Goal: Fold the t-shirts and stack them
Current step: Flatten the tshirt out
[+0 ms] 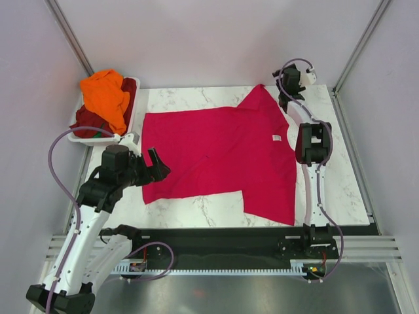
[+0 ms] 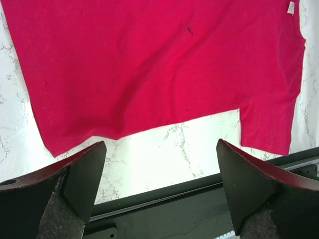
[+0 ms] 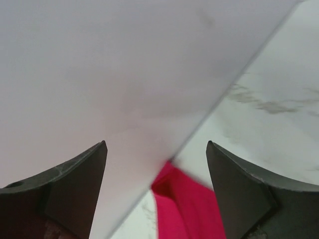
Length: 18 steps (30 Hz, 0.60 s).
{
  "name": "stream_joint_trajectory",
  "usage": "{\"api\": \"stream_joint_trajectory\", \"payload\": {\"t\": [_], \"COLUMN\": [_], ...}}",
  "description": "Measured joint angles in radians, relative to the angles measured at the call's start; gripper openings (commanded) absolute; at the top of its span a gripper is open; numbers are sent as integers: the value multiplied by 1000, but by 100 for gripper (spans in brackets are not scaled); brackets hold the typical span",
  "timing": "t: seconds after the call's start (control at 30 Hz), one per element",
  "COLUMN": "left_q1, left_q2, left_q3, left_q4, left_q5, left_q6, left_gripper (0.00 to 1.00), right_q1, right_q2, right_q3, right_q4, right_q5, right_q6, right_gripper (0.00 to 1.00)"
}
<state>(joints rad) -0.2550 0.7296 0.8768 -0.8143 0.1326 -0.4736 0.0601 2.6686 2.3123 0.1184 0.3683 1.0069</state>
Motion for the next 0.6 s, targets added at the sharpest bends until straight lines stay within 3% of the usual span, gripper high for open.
{"api": "stream_joint_trajectory", "payload": {"t": [0.17,0.27,0.6], "left_q1": [0,0,0], "left_q2": [-6,-11,-44], "left_q3": [0,0,0], "left_q4": [0,0,0], "left_q5": [-1,-1,-2], "left_q6": [0,0,0], "left_gripper": [100,100,100], "right_q1": [-23,10,105], "right_q2": [-197,-275,-323], "right_q3": [-333,-442,-540], "right_q4": [2,2,-49], "right_q5": [-66,-118,-253], "right_q6": [-71,-101,-114], "right_gripper": [82,77,66]}}
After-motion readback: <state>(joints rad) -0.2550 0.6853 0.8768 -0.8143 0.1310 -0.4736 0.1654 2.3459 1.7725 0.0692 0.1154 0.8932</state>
